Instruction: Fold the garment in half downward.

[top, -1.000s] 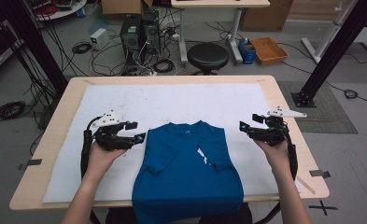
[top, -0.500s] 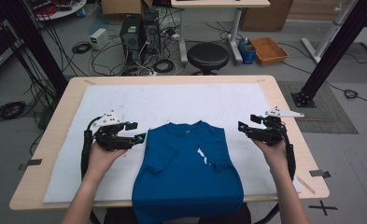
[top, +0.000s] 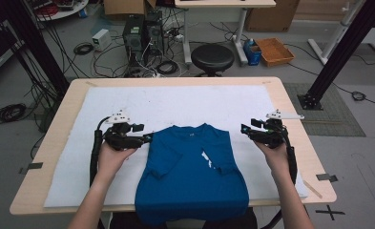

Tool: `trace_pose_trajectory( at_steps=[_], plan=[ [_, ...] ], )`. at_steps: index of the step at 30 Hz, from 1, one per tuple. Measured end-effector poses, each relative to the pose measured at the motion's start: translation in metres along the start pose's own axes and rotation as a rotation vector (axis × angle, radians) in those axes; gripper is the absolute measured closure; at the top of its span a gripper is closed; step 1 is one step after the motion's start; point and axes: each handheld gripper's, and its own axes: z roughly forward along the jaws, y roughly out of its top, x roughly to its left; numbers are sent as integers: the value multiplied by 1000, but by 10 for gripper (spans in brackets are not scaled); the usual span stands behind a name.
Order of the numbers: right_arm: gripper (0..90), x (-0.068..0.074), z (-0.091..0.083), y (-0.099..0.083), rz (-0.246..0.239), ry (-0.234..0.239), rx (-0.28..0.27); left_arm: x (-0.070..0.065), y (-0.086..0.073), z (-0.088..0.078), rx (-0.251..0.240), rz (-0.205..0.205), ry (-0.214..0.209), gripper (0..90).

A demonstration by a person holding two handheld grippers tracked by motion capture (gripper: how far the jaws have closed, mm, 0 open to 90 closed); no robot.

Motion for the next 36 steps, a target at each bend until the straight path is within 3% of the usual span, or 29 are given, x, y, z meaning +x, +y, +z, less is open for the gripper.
trace_pose_trajectory(
  at_steps=[7, 11, 14, 15, 21, 29, 33, 36],
  plan=[
    [443, 1, 3, 0, -4, 9, 7, 7, 0, 8, 26, -16, 20, 432],
    [454, 3, 7, 1, 3, 21, 9, 14, 1, 15, 19, -63, 17, 441],
    [464, 4, 11, 2, 1, 21, 13, 17, -1, 20, 32, -82, 18, 451],
    [491, 7, 18, 3, -10, 18, 27, 20, -1, 28, 59, -97, 17, 466],
    [514, 9, 38, 2, 1, -1, 79, 23, 3, 41, 67, -101, 28, 479],
    [536, 10, 58, 2, 18, -39, 129, 26, 0, 56, 139, -104, 65, 517],
    [556, 11, 66, 2, 17, -45, 150, 30, -2, 61, 160, -126, 85, 548],
    [575, 12, 71, 2, 20, -54, 166, 29, -2, 64, 171, -121, 86, 570]
  ],
)
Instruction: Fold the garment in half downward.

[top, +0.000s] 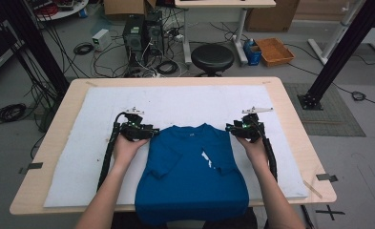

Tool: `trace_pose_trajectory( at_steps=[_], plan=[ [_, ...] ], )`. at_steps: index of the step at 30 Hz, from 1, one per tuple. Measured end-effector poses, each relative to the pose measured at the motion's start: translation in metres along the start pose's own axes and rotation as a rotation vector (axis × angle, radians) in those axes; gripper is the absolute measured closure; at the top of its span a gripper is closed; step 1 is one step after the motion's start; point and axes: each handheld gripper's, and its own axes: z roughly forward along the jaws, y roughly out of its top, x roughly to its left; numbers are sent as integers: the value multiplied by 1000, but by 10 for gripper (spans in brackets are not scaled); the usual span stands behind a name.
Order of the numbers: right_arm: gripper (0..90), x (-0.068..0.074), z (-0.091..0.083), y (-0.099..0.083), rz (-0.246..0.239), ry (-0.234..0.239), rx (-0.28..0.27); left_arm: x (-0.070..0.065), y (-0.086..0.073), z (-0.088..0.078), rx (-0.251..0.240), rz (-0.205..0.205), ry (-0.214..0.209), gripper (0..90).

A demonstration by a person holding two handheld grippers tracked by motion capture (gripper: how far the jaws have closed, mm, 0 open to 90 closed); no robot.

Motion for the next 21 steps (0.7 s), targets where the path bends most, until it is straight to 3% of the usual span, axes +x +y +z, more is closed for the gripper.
trace_pose_trajectory(
  at_steps=[5, 11, 14, 18, 21],
  plan=[
    [600, 1, 9, 1, 20, -14, 32, -5, 1, 6, 18, 38, 24, 632],
    [622, 3, 19, 0, 26, -12, 83, -4, 0, 8, 30, 23, 27, 671],
    [632, 7, 23, -1, 4, -19, 102, -6, 0, 9, 31, 34, 31, 680],
    [645, 11, 29, -1, -34, -19, 128, -11, 1, 10, 45, 86, 69, 711],
    [685, 14, 30, -2, -81, -21, 131, -14, 1, 12, 47, 94, 70, 735]
  ],
)
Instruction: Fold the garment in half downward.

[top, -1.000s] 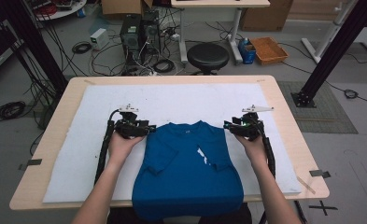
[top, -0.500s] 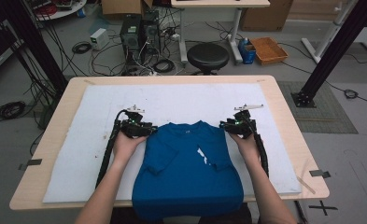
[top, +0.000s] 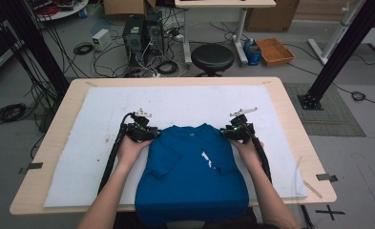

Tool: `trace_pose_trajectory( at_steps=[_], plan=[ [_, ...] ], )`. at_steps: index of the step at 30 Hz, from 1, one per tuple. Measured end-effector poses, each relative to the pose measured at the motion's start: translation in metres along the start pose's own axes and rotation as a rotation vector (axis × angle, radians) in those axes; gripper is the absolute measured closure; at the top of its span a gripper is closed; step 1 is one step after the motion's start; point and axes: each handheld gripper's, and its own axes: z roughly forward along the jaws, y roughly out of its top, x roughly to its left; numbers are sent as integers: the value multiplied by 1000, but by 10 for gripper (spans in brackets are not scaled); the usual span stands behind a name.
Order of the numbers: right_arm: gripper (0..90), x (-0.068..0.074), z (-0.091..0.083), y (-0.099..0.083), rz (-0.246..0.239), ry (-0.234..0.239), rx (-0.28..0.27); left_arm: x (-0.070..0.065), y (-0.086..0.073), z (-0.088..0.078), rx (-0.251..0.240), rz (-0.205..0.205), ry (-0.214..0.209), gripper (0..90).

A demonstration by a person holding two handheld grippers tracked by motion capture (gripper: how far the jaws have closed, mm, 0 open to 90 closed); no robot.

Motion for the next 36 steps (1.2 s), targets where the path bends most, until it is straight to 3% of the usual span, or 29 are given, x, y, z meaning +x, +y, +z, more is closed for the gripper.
trace_pose_trajectory(
  at_steps=[3, 5, 7, 11, 12, 15, 19, 21, 24, 27, 36],
  plan=[
    [819, 2, 0, 0, -26, 12, 5, -3, 0, 0, 5, 24, 10, 805],
    [838, 3, 0, 1, -40, 13, 6, -4, 1, 0, 9, 37, 11, 847],
    [841, 4, -1, 1, -45, 10, 3, -4, 1, -1, 6, 22, 11, 859],
    [837, 2, -3, 1, -30, 13, -8, -3, 1, -1, 6, 26, 10, 863],
    [810, 1, -4, 2, -23, 16, -15, -3, 1, -1, 2, 21, 9, 857],
    [703, 1, -4, 4, -13, 6, -33, -3, 1, 1, -4, 0, -2, 708],
    [698, 3, 2, 4, -22, 3, -8, -6, 2, 3, -5, 15, 7, 684],
    [707, 4, 4, 4, -32, -4, 0, -10, 2, 4, 5, 47, 13, 754],
    [848, 6, 4, 4, -51, 11, 5, -16, 3, 5, 7, 76, 10, 855],
    [887, 10, 3, 5, -80, 3, 2, -14, 3, 5, 1, 55, -2, 868],
    [892, -5, 0, 9, -2, 34, -70, 2, 9, 2, -46, 23, -4, 876]
  ],
)
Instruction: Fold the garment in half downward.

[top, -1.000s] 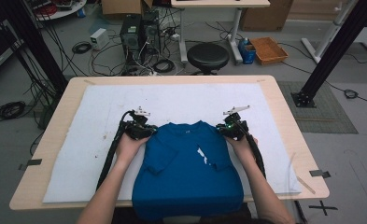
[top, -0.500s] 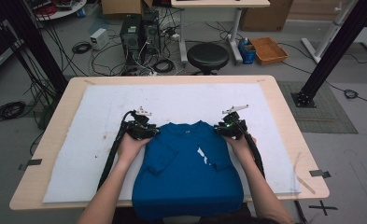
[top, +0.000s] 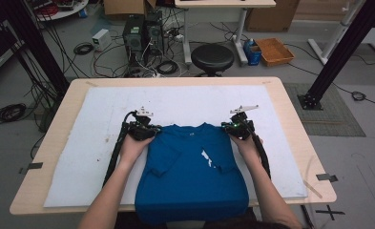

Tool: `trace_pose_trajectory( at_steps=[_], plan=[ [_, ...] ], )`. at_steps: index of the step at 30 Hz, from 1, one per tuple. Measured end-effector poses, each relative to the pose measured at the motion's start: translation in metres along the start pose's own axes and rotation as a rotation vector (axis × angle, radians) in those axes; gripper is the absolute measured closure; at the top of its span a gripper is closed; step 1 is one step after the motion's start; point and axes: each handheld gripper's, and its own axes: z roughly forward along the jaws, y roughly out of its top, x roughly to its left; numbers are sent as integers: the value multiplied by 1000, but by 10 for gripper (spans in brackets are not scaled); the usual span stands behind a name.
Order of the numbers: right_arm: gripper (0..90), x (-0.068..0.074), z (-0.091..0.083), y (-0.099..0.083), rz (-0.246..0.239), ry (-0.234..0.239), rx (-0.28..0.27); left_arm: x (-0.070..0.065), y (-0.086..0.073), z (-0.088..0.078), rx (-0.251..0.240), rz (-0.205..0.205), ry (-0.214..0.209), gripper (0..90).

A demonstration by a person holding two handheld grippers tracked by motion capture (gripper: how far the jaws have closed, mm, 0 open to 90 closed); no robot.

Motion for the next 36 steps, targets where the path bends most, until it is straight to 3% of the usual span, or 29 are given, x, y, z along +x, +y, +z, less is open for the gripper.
trace_pose_trajectory(
  at_steps=[7, 11, 15, 25, 30, 36],
  plan=[
    [892, -5, 1, 19, 15, -6, -53, 8, 28, 3, -48, 10, -4, 876],
    [892, -10, -3, 28, 24, -4, -82, 11, 33, -3, -81, 21, -3, 876],
    [892, -10, -15, 29, 33, 14, -119, 9, 33, -14, -109, 39, -30, 876],
    [892, 4, -51, 8, 20, 78, -205, -12, 18, -50, -179, 113, -102, 876],
    [892, 17, -73, -5, -20, 106, -240, -28, 6, -69, -196, 189, -136, 875],
    [892, 32, -93, -34, -64, 130, -251, -51, -15, -89, -201, 280, -197, 875]
  ],
)
